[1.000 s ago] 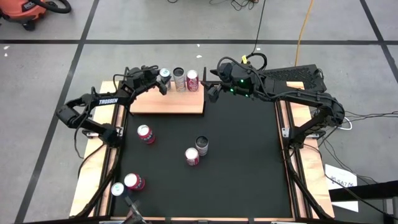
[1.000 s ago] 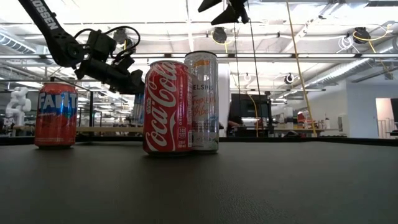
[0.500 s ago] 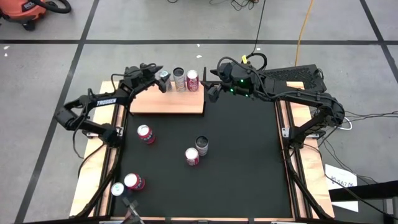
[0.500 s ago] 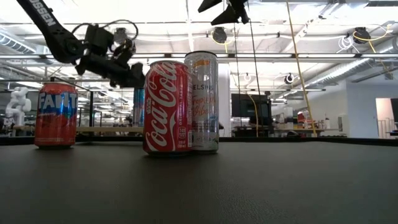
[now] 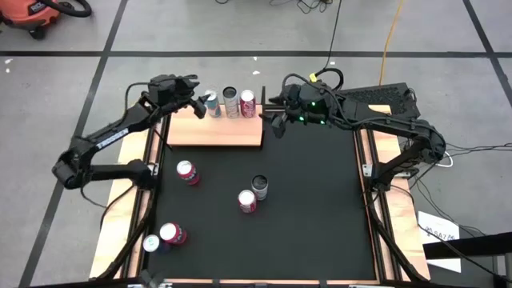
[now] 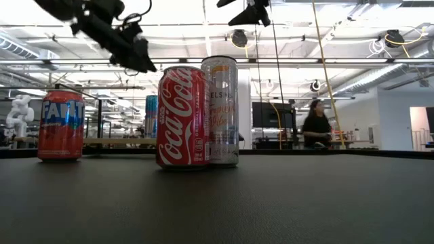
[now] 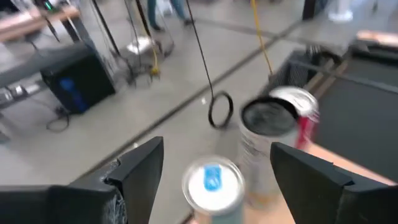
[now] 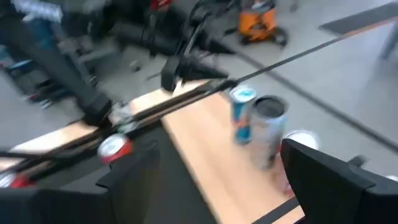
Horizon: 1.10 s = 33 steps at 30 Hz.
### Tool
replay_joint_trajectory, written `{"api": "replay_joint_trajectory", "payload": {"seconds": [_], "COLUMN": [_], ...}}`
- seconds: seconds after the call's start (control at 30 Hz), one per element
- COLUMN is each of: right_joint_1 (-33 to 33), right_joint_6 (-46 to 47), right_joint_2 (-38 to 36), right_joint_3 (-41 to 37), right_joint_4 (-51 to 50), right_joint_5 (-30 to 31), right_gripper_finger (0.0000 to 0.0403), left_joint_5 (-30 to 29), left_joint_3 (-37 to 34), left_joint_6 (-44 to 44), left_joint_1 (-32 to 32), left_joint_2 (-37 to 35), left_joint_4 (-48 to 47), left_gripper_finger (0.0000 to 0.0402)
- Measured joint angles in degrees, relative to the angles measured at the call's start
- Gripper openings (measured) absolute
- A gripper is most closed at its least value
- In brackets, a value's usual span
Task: Place canned beverage on shelf
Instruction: Put the top red soda can on the shelf
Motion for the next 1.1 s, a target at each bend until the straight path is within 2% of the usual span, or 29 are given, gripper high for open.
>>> {"api": "replay_joint_trajectory", "payload": {"seconds": [0.07,0.2,0.47,0.8,0.9,1.1], "right_joint_1": [0.40,1.90,7.36,15.92,18.00,20.98], "right_joint_6": [0.60,1.24,1.05,0.98,1.27,1.26], "right_joint_2": [-0.05,-0.02,0.31,0.53,1.29,4.21], "right_joint_3": [0.00,0.00,0.00,0.02,0.02,0.03], "right_joint_4": [-2.18,-6.34,-8.14,-10.80,-11.14,-11.14], "right_joint_5": [-3.22,-7.12,-7.30,-8.86,-8.77,-8.58], "right_gripper_finger": [0.0318,0.0318,0.0318,0.0318,0.0318,0.0318], "left_joint_5": [-0.46,-1.63,-11.35,-22.81,-25.11,-25.77], "left_joint_3": [3.06,7.50,12.68,12.88,12.88,12.86], "left_joint_6": [-0.86,-5.67,-11.07,-26.23,-30.99,-38.39], "left_joint_1": [-2.25,-8.24,-26.86,-51.91,-57.38,-65.23], "left_joint_2": [-1.70,-4.47,-6.15,-3.75,-0.89,6.55], "left_joint_4": [-7.19,-15.02,-25.75,-26.30,-26.19,-23.72], "left_gripper_finger": [0.0294,0.0294,0.0294,0.0294,0.0294,0.0294]}}
